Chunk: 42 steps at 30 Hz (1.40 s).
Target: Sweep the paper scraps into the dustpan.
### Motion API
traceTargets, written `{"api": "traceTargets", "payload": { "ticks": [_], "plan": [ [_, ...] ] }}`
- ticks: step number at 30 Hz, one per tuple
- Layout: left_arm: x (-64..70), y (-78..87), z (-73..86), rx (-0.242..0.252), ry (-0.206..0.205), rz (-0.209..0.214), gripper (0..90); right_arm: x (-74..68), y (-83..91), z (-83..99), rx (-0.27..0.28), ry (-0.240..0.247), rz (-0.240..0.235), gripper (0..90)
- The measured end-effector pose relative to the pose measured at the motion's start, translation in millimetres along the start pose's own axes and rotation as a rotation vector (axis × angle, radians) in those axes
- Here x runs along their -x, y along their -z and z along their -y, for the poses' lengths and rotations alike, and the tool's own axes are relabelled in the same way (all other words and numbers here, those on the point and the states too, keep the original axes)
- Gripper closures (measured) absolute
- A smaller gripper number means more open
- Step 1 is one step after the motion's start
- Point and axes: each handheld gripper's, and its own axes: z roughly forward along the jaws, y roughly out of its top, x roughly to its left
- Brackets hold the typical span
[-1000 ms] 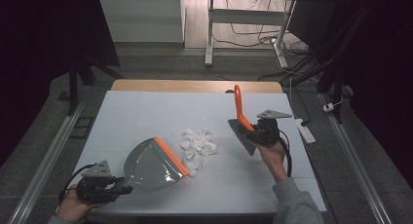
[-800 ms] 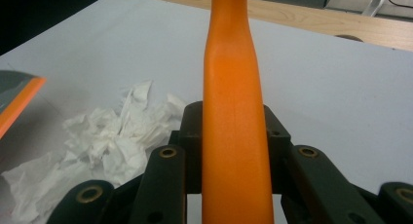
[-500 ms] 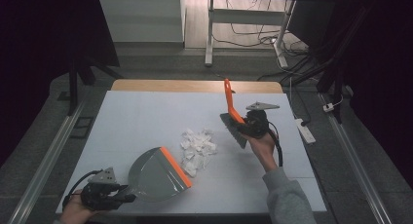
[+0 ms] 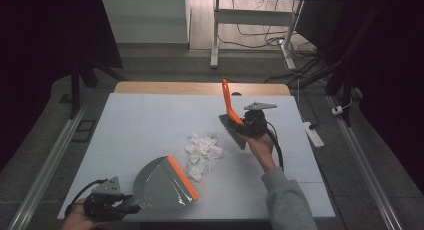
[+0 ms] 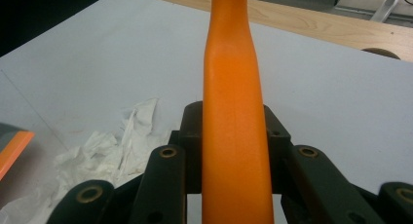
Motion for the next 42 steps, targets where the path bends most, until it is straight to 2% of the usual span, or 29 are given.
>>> {"api": "traceTargets", "payload": {
  "ticks": [18,31,33,38,42],
  "plan": [
    [2.7,-7.9,1.4,-0.044,0.007,0.006,61.8,-6.1,-23.3,-2.9,-0.022,0.007,-0.006,70.5],
    [0.1,-17.7,-16.5,-0.051,0.002,-0.006,61.8,-8.6,-51.4,2.4,-0.089,0.018,0.001,70.4],
    [-0.5,-19.3,-18.5,-0.050,0.007,-0.006,61.8,-10.7,-57.3,5.1,-0.110,0.023,-0.007,70.6],
    [-0.2,-21.9,-22.0,-0.056,0.000,-0.004,61.8,-18.3,-61.9,7.3,-0.122,0.034,-0.035,70.6],
    [-0.9,-24.2,-22.8,-0.058,0.013,-0.010,61.8,-30.1,-64.1,9.1,-0.144,0.060,-0.055,70.6]
  ]
}}
